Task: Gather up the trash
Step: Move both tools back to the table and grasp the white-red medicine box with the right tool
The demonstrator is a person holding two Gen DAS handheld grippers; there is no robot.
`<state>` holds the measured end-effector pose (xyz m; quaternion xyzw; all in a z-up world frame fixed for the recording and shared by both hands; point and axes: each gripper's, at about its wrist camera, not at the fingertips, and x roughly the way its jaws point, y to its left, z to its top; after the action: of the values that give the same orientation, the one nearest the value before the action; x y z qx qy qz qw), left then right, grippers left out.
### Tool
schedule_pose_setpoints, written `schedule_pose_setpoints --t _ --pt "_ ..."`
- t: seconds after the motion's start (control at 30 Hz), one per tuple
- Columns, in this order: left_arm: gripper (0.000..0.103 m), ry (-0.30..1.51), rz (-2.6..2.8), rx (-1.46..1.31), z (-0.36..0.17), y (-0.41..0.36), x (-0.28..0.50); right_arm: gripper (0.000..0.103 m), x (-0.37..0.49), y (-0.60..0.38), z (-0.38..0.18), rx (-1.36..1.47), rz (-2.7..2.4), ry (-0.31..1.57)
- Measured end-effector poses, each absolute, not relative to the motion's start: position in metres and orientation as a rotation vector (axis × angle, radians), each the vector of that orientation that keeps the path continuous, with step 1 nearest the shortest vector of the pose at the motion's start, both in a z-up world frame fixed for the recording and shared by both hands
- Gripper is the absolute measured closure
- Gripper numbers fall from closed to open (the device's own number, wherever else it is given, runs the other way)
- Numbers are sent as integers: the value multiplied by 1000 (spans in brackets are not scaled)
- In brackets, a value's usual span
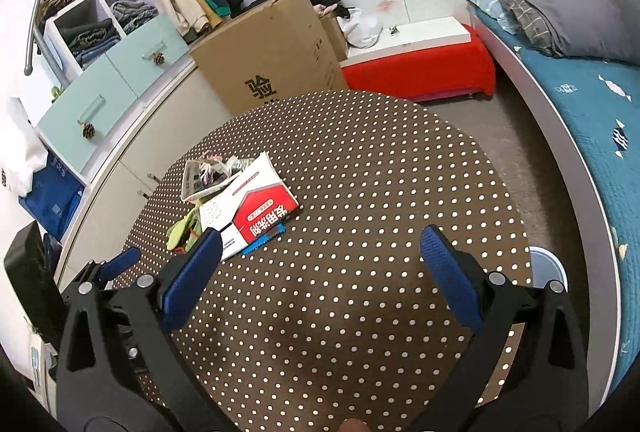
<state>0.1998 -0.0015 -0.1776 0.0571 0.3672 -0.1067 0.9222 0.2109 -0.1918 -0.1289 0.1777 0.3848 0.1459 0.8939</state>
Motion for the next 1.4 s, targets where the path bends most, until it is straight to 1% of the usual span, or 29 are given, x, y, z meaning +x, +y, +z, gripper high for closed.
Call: schedule_pose_setpoints --t 0.23,0.3,0.37,0.4,0.47,0.5,0.57,0.6,0.63,0.67,1.03,1.23,1.4 --pt "6 783 -246 190 -192 1 207 6 211 -191 -141 382 309 820" --pt "9 797 -259 199 -195 1 211 6 212 -190 -143 382 309 825" --pt "28 825 -271 199 -200 2 217 6 212 -191 -145 380 306 829" --pt "31 838 -275 192 -203 3 220 6 212 -192 -145 381 304 830" --pt "43 857 -278 182 -208 5 225 6 213 -194 -146 386 304 831" --pt "47 868 -288 175 -210 6 227 6 213 -194 -147 386 304 832" --pt "66 889 -298 167 -213 7 230 6 213 -193 -147 380 304 834" --pt "73 883 -298 165 -213 7 230 6 214 -191 -147 371 307 836" --pt "89 878 -307 155 -211 9 230 6 215 -190 -146 363 309 837" --pt "96 882 -315 141 -212 12 231 6 216 -187 -146 352 313 840" --pt "97 843 -311 25 -207 41 215 6 240 -107 -149 83 401 885" --pt "97 807 -268 -52 -202 66 203 6 253 -69 -151 -82 402 873" --pt "97 772 -229 -126 -199 90 191 6 257 -54 -155 -103 402 886"
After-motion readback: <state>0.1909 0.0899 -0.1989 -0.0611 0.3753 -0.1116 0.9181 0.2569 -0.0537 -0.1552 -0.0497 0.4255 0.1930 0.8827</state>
